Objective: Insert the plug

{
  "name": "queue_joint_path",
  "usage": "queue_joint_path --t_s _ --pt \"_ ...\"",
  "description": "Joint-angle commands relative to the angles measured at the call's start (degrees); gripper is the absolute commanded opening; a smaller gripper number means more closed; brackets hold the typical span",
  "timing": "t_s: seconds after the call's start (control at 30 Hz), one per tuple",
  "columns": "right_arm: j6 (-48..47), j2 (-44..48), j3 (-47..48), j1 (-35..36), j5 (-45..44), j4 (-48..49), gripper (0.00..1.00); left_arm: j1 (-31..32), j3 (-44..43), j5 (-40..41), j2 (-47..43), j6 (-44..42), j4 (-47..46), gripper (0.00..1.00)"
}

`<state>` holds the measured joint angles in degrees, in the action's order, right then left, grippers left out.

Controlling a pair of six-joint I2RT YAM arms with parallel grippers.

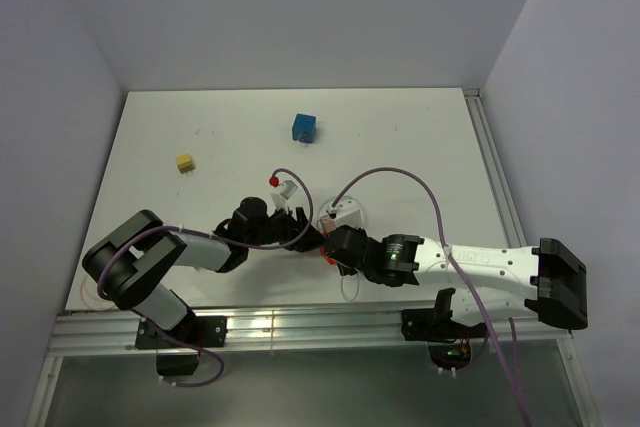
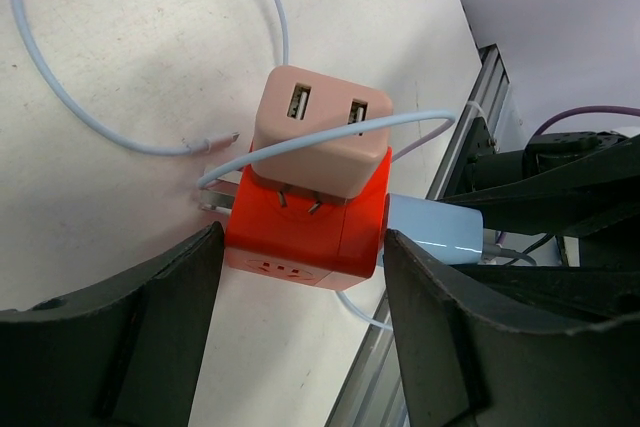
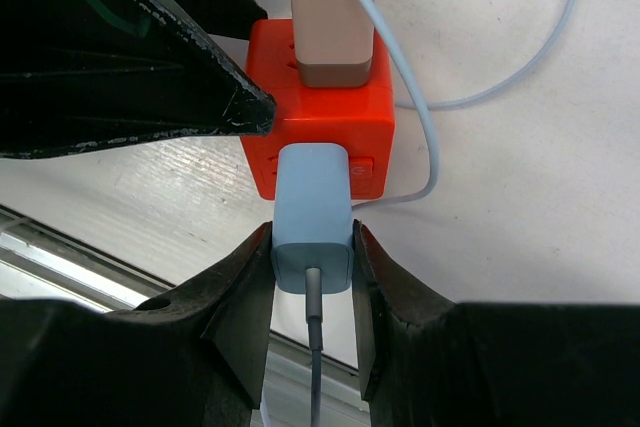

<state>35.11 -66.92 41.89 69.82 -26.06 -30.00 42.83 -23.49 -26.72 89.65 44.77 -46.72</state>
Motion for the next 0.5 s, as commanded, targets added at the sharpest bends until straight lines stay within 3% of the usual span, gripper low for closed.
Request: queue_joint_path --t_s 0.0,0.47 --pt "0.5 0.5 1.1 -0.3 -0.9 0.6 0.0 0.2 -1.5 -2.5 -0.1 0.5 -4.6 0.71" --pt "0.5 0.8 1.2 -0.3 -0.6 0.5 0.0 0.5 -0.2 -3.6 0.7 -0.7 -6.0 0.74"
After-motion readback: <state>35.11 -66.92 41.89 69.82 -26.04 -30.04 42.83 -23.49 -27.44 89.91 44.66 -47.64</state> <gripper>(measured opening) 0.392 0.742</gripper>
